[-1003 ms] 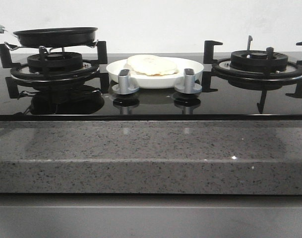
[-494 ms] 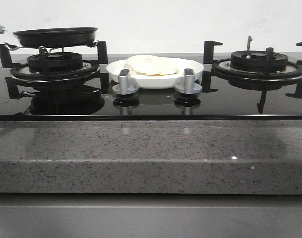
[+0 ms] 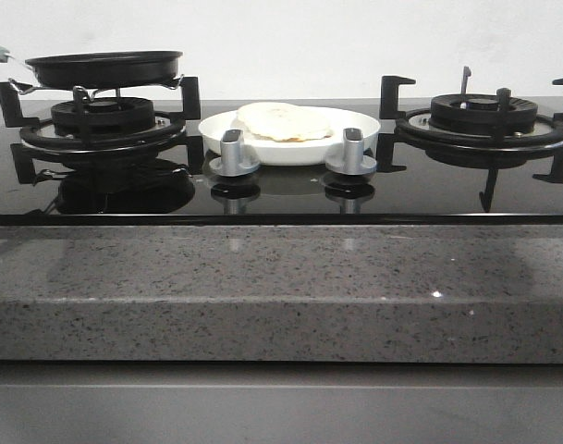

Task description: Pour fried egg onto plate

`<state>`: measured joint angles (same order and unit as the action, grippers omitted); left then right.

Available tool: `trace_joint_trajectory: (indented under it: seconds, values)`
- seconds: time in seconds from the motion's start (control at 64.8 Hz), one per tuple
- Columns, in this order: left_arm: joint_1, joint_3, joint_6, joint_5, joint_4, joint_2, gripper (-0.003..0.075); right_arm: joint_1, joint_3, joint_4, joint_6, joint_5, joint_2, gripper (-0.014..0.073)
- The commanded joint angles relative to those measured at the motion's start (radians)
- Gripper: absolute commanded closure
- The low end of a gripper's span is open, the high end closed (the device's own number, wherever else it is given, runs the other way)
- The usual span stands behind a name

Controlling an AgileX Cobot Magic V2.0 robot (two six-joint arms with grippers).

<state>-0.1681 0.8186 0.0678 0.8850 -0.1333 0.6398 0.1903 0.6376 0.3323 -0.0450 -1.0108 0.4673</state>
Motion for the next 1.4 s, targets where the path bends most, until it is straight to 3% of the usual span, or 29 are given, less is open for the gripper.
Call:
trace_joint_trajectory:
  seconds: [0.0,0.34,0.479,0.664,0.787,0.988,1.22,1.389]
  values:
    - [-0.006,0.025,-0.009,-0.075,-0.007,-0.002,0.0739,-0.001,0.025,0.012,-0.012,0.056,0.005,0.0663]
    - [-0.002,-0.006,-0.009,-0.103,0.01,-0.048,0.0739,-0.001,0.025,0.012,-0.012,0.056,0.005,0.0663]
    - [0.041,-0.128,-0.009,-0.248,0.052,-0.172,0.0739,-0.001,0.025,0.012,-0.012,0.056,0.005,0.0663]
    - [0.091,-0.421,-0.009,-0.577,0.049,-0.409,0.0739,-0.001,0.025,0.012,-0.012,0.056,0.005,0.0663]
    - [0.101,-0.592,-0.009,-0.713,0.045,-0.54,0.0739,-0.001,0.025,0.012,-0.012,0.056,0.005,0.0663]
    - [0.101,-0.749,-0.009,-0.827,0.012,-0.663,0.0739,-0.001,0.025,0.012,-0.012,0.056,0.005,0.0663]
    - [0.101,-0.831,-0.009,-0.917,-0.103,-0.66,0.0739,-0.001,0.025,0.012,-0.012,0.056,0.005,0.0663]
    - [0.085,-0.831,-0.052,-0.914,0.032,-0.665,0.0739,-0.001,0.025,0.012,-0.012,0.056,0.005,0.0663]
